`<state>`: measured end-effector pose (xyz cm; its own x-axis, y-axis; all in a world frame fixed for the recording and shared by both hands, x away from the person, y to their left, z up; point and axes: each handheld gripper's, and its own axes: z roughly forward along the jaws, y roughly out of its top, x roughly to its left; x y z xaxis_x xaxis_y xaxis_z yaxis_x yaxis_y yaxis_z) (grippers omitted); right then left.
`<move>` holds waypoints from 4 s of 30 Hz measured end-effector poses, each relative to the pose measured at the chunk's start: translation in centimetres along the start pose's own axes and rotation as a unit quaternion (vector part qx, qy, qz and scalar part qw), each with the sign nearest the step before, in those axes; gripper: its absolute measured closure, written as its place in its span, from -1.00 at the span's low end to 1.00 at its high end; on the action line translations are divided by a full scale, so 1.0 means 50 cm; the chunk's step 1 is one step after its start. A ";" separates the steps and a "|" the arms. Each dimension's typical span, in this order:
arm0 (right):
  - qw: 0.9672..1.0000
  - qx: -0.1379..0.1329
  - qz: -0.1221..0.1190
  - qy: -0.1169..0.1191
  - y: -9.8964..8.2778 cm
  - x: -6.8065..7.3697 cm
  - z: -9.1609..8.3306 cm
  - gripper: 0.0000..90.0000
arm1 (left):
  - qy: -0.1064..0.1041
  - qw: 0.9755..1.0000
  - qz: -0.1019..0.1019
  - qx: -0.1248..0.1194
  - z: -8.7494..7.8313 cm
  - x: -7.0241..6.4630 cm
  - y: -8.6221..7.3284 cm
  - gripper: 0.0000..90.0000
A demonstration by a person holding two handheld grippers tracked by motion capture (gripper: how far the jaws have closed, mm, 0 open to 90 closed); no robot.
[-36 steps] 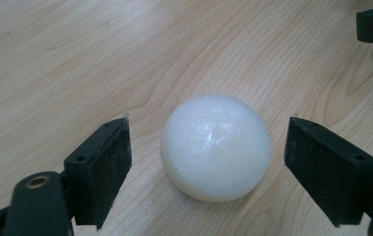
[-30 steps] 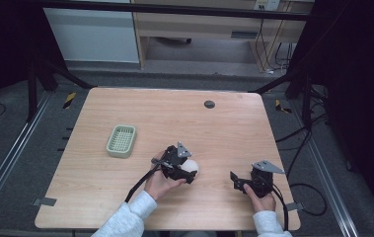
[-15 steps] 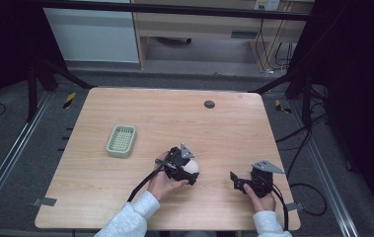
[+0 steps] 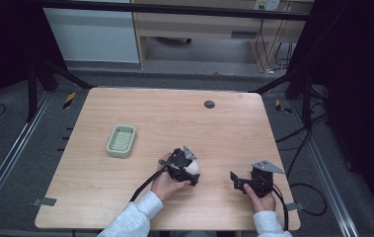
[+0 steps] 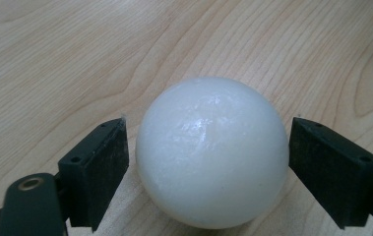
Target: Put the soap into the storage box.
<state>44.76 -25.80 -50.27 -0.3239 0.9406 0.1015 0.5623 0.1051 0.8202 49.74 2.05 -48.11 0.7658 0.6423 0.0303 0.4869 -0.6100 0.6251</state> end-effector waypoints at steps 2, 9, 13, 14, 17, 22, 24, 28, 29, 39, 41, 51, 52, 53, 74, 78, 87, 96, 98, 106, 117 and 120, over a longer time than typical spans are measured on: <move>1.000 0.000 0.000 0.000 0.000 0.000 0.000 -0.92 | 0.000 1.000 0.000 0.002 0.001 0.000 0.000 -0.64; 1.000 0.001 0.000 0.000 0.000 0.000 0.000 -0.92 | -0.004 1.000 0.000 0.008 0.008 0.000 0.000 -0.57; 1.000 0.000 -0.002 -0.001 0.000 0.000 0.000 -0.92 | 0.000 1.000 0.000 0.010 0.009 0.000 0.000 -0.53; 1.000 0.000 -0.002 -0.001 0.000 0.000 0.000 -0.92 | -0.001 1.000 -0.001 0.011 0.010 0.000 0.000 -0.53; 1.000 0.002 0.002 0.000 0.000 0.001 0.000 -0.92 | -0.002 1.000 -0.005 0.012 0.011 0.001 0.000 -0.52; 1.000 0.002 0.001 0.000 0.000 0.000 0.000 -0.92 | -0.003 1.000 -0.004 0.015 0.012 0.002 -0.001 -0.51; 1.000 0.002 0.002 -0.001 0.000 0.001 0.000 -0.92 | -0.003 1.000 -0.004 0.016 0.012 0.002 -0.001 -0.51; 1.000 0.002 0.001 -0.001 0.000 0.000 0.000 -0.92 | -0.004 1.000 -0.004 0.017 0.013 0.002 -0.001 -0.51; 1.000 0.002 0.001 0.000 0.000 0.000 0.000 -0.92 | -0.004 1.000 -0.005 0.018 0.013 0.002 -0.001 -0.51; 1.000 0.003 0.001 0.000 0.000 0.000 0.001 -0.92 | -0.002 1.000 -0.002 0.018 0.012 0.001 0.000 -0.50; 1.000 0.003 0.001 0.001 0.000 0.000 0.000 -0.92 | -0.003 1.000 -0.002 0.020 0.011 0.002 0.000 -0.50; 1.000 0.004 0.000 0.000 0.000 0.000 0.001 -0.92 | -0.004 1.000 -0.004 0.023 0.001 0.005 -0.001 -0.50; 1.000 0.004 0.000 0.000 0.000 0.000 0.001 -0.92 | -0.004 1.000 -0.004 0.021 -0.001 0.005 -0.001 -0.50; 1.000 0.004 0.000 0.000 0.000 0.000 0.001 -0.92 | -0.004 1.000 -0.003 0.020 -0.004 0.006 0.000 -0.50; 1.000 0.005 0.000 -0.001 0.000 0.000 0.001 -0.92 | -0.003 1.000 -0.012 -0.013 -0.079 0.029 -0.012 -0.50; 1.000 0.005 0.001 -0.001 0.000 0.000 0.001 -0.92 | 0.000 1.000 -0.016 -0.017 -0.094 0.038 -0.016 -0.50; 1.000 0.005 -0.001 -0.002 0.000 0.000 0.001 -0.92 | 0.008 0.999 -0.023 -0.025 -0.120 0.054 -0.022 -0.50; 1.000 0.005 -0.001 -0.002 -0.001 0.000 0.002 -0.92 | 0.015 0.999 -0.029 -0.033 -0.148 0.071 -0.030 -0.50; 1.000 0.006 -0.002 -0.002 -0.001 0.000 0.001 -0.92 | 0.015 0.999 -0.029 -0.033 -0.152 0.075 -0.031 -0.50; 1.000 0.007 -0.001 -0.003 -0.001 0.000 0.002 -0.92 | 0.022 0.999 -0.034 -0.036 -0.173 0.092 -0.036 -0.50; 1.000 0.007 0.000 -0.003 -0.001 0.000 0.002 -0.92 | 0.031 0.998 -0.041 -0.039 -0.190 0.113 -0.042 -0.50; 1.000 0.007 0.000 -0.003 -0.001 0.000 0.002 -0.92 | 0.035 0.997 -0.045 -0.042 -0.196 0.119 -0.045 -0.50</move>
<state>44.82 -25.76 -50.37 -0.3199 0.9424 0.0977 0.5734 0.1105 0.8118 49.09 11.78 -41.69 0.6885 0.7249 0.0233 0.5127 -0.5092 0.6912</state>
